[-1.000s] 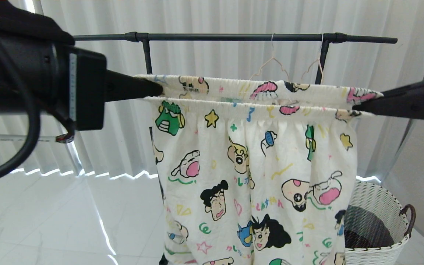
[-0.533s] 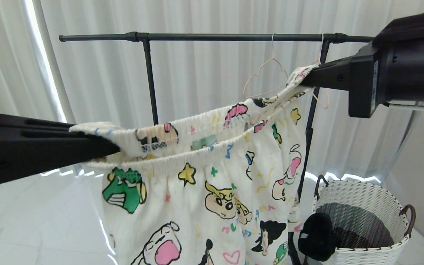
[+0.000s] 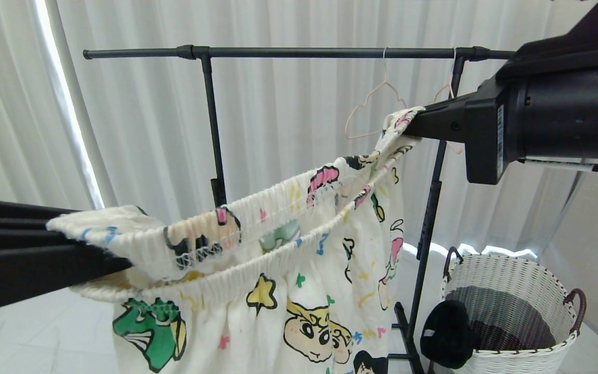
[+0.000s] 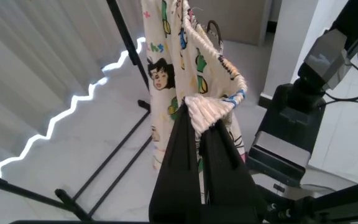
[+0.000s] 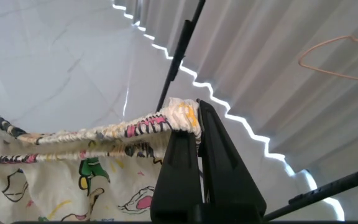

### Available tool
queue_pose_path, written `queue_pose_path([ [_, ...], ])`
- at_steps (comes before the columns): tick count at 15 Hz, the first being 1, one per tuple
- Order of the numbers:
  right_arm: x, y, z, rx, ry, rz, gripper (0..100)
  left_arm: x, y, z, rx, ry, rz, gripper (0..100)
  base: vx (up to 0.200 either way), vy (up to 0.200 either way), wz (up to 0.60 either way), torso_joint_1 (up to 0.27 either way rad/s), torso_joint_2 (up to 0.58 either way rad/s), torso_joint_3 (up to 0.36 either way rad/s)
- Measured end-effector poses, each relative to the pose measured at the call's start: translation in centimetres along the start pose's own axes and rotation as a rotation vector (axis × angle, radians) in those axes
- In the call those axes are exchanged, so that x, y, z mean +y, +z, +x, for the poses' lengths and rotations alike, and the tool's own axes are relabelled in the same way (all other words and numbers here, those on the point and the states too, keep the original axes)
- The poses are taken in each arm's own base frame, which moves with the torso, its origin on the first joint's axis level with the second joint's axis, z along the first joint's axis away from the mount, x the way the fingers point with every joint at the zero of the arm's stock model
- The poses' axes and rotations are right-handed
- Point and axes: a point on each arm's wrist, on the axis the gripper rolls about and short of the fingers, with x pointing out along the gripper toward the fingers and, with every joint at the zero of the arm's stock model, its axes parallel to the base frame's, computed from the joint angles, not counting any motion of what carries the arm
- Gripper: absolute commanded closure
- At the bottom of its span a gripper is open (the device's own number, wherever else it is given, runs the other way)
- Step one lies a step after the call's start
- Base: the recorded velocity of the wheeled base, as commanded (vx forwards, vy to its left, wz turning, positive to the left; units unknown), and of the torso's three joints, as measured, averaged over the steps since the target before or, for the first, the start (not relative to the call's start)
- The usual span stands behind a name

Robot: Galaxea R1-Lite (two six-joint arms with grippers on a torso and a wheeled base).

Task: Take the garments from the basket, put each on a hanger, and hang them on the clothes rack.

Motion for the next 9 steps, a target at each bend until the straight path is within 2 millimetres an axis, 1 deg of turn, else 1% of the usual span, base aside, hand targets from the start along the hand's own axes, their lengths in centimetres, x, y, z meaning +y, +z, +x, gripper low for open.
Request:
queue_pose_path([
  [2, 0.0, -0.1, -0.1, 0.007, -0.006, -0.001, 100, 0.0, -0.1, 0.1, 0.005, 0.007, -0.001, 100, 0.000, 0.000, 0.00, 0.000, 0.00, 0.000],
  [4, -0.4, -0.4, -0.9, 0.029, -0.016, 0.000, 100, 0.5, -0.1, 0.3, 0.019, 0.086, 0.001, 100, 0.000, 0.000, 0.00, 0.000, 0.00, 0.000],
  [6, -0.9, -1.4, -2.9, 0.127, -0.022, -0.030, 100, 1.7, 0.5, 1.4, 0.043, 0.202, 0.011, 100, 0.000, 0.000, 0.00, 0.000, 0.00, 0.000],
  [7, -1.0, -2.0, -4.2, 0.192, -0.013, -0.096, 100, 2.3, 1.1, 2.1, 0.048, 0.236, 0.013, 100, 0.000, 0.000, 0.00, 0.000, 0.00, 0.000],
  [9, -1.2, -2.5, -6.1, 0.220, -0.002, -0.178, 100, 3.1, 2.8, 3.6, 0.036, 0.276, 0.011, 100, 0.000, 0.000, 0.00, 0.000, 0.00, 0.000],
])
